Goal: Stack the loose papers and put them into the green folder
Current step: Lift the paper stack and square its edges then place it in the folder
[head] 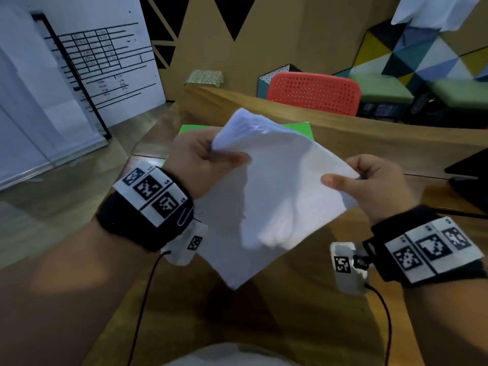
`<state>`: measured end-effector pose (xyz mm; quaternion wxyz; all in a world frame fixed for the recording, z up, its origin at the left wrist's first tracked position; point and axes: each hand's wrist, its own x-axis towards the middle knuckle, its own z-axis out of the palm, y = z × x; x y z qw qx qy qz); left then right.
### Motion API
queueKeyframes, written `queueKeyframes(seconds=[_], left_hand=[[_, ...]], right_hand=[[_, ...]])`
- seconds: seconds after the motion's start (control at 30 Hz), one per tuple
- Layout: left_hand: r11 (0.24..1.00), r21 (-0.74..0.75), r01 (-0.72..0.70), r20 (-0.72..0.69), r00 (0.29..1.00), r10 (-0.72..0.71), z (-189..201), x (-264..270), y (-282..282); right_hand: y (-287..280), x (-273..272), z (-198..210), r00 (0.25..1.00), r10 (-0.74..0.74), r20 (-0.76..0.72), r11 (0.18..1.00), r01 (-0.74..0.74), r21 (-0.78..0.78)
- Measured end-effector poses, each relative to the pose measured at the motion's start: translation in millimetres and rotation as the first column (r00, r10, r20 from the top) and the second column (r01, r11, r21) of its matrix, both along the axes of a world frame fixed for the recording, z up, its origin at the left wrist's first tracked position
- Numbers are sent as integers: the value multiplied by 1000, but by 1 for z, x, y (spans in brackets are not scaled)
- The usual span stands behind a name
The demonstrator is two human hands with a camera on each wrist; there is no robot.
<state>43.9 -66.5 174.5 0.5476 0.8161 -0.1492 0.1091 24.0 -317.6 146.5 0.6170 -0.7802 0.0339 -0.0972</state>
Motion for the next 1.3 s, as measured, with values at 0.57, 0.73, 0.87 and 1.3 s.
queueKeyframes(seconds=[0.57, 0.73, 0.87, 1.3], left_hand=[[942, -215, -259, -255, 946, 202, -61, -3, 1], [969, -209, -132, 63, 987, 148, -48, 0, 7], [991, -59, -122, 215, 968, 132, -45, 5, 8], [942, -331, -64, 45, 995, 84, -36, 8, 6]], right_hand=[[52, -8, -27, 937, -241, 251, 970, 244, 20], [46, -8, -20, 893, -179, 412, 960, 250, -125], [35, 1, -24, 869, -135, 475, 934, 272, -233], [35, -3, -14, 918, -123, 376, 992, 108, 59]])
